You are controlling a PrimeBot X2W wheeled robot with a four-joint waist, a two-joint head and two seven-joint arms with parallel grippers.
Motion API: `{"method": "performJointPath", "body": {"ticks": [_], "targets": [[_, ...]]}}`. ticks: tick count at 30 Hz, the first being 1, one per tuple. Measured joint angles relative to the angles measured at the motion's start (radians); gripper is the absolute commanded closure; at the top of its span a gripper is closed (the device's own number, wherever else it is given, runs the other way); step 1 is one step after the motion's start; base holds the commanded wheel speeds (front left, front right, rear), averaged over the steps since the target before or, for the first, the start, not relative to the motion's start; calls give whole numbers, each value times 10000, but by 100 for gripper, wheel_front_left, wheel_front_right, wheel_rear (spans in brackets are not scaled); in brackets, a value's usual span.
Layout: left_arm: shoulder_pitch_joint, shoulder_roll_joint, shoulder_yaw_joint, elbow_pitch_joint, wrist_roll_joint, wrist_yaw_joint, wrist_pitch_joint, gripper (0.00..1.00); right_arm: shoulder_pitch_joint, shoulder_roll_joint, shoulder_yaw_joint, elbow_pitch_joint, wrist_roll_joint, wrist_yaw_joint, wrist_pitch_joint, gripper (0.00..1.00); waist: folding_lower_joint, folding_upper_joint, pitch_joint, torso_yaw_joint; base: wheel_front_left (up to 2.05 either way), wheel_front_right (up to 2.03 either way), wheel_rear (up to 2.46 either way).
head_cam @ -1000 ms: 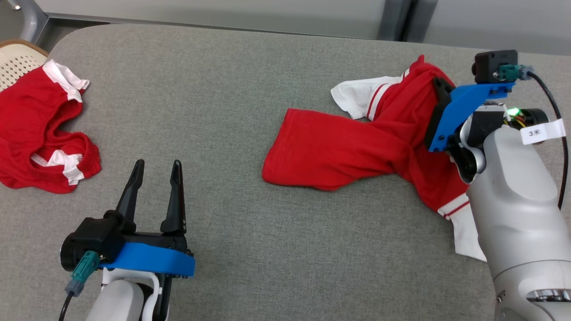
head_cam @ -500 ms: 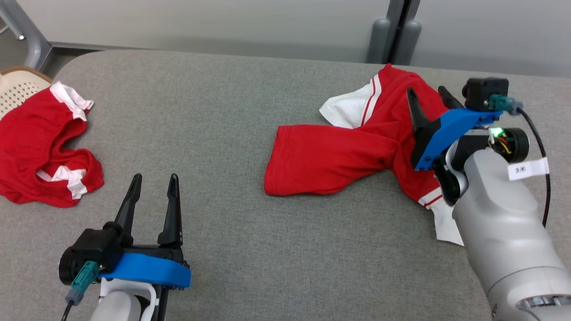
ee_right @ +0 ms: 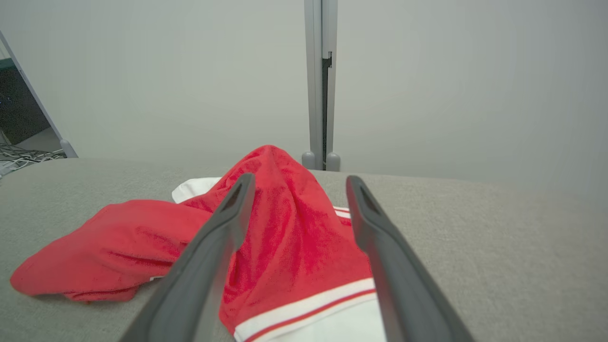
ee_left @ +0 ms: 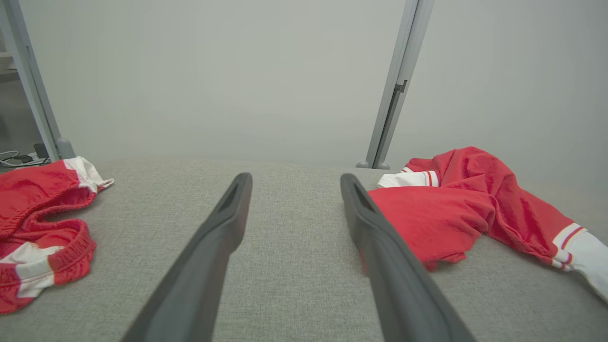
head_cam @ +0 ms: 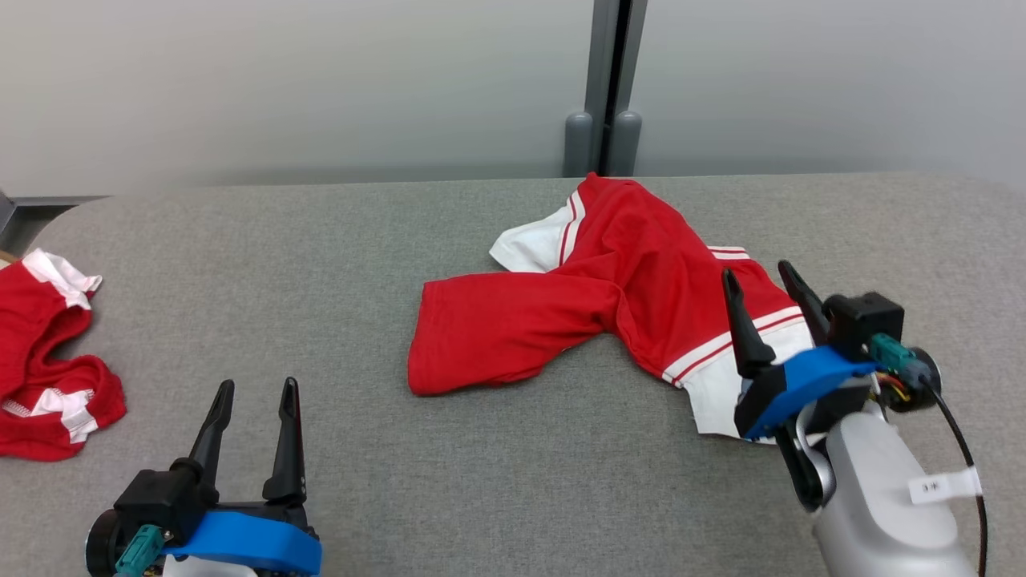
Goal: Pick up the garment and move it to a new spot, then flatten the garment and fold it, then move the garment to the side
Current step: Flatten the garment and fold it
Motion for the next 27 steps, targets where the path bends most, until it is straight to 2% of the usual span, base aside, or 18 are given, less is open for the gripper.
{"method": "performJointPath", "body": {"ticks": [8, 14, 19, 27], "targets": [[115, 10, 15, 33, -127, 31, 40, 0, 2793, 4, -445, -3198, -36, 0, 742, 0, 0, 0, -195, -383, 0, 0, 0], [117, 52, 12, 127, -205, 67, 157, 0, 4135, 17, -403, -4945, 244, 0, 1618, 0, 0, 0, -138, -637, 0, 0, 0], [-221, 10, -23, 372, -422, 21, 506, 0, 4414, 15, -313, -5875, 431, 0, 2136, 0, 0, 0, 58, -832, 0, 0, 0], [-2499, 13, -314, 1766, -589, -328, 1768, 0, 4556, 15, -159, -6598, 493, 0, 2479, 0, 1, 0, 573, -1024, 0, 0, 0]]}}
